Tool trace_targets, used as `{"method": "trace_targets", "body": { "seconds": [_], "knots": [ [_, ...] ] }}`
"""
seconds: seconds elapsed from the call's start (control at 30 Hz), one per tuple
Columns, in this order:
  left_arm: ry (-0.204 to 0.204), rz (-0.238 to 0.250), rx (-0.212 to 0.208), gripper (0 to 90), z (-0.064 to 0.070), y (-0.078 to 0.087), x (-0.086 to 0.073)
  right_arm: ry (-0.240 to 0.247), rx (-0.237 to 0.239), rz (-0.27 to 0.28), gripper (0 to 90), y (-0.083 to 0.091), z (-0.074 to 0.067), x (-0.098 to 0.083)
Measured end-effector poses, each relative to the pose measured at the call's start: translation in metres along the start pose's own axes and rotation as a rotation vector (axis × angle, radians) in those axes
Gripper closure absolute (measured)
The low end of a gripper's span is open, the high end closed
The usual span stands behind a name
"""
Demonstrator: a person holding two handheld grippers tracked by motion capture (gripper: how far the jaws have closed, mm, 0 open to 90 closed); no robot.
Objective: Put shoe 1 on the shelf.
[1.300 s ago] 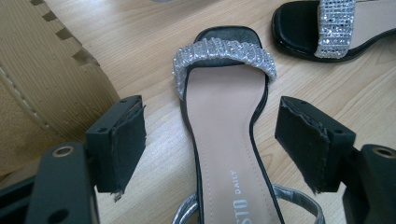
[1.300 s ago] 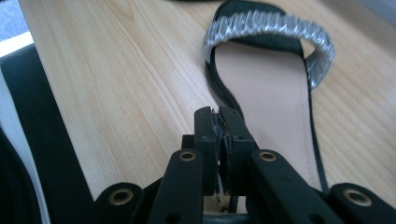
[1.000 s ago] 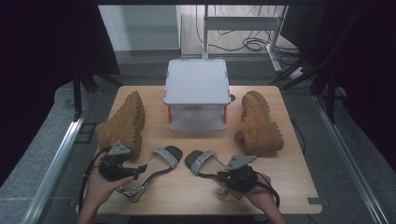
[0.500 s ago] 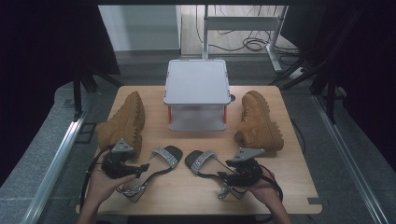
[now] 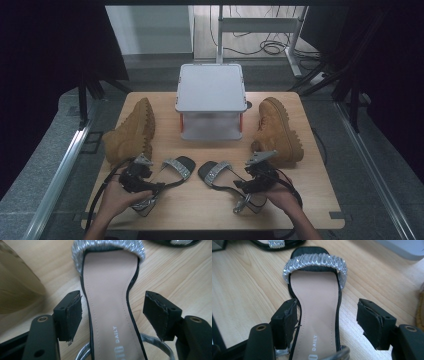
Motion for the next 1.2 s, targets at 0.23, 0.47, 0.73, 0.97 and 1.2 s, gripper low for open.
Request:
{"method": "trace_targets", "body": {
  "seconds": [0.23,0.47,0.73,0.97,1.2],
  "knots": [
    [-0.003,-0.089,0.026,31.1,0.001,-0.017,-0.001,0.03,0.0,-0.091,31.7,-0.017,-0.002,-0.001],
    [0.012,-0.129,0.049,32.8,-0.001,-0.023,-0.005,0.045,0.0,-0.19,30.8,-0.027,-0.007,-0.008],
    [0.031,-0.146,0.044,38.0,0.0,-0.032,-0.006,0.053,0.0,-0.305,33.7,-0.036,-0.011,-0.009],
    [0.05,-0.148,0.051,40.8,-0.001,-0.032,-0.005,0.041,-0.037,-0.359,40.4,-0.04,-0.011,-0.008],
    [0.086,-0.082,0.066,41.9,-0.005,-0.029,-0.004,-0.018,-0.029,-0.318,42.2,-0.038,-0.01,-0.009]
  ]
}}
Point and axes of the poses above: each handheld gripper's, and its own axes: y roughly backward along the jaws, x roughly out of its top, z roughly to its right, the point moved 7 cm from there along -y, roughly forward along the jaws, and after that the axes turned 6 degrees about -z, right-handed, at the moved point
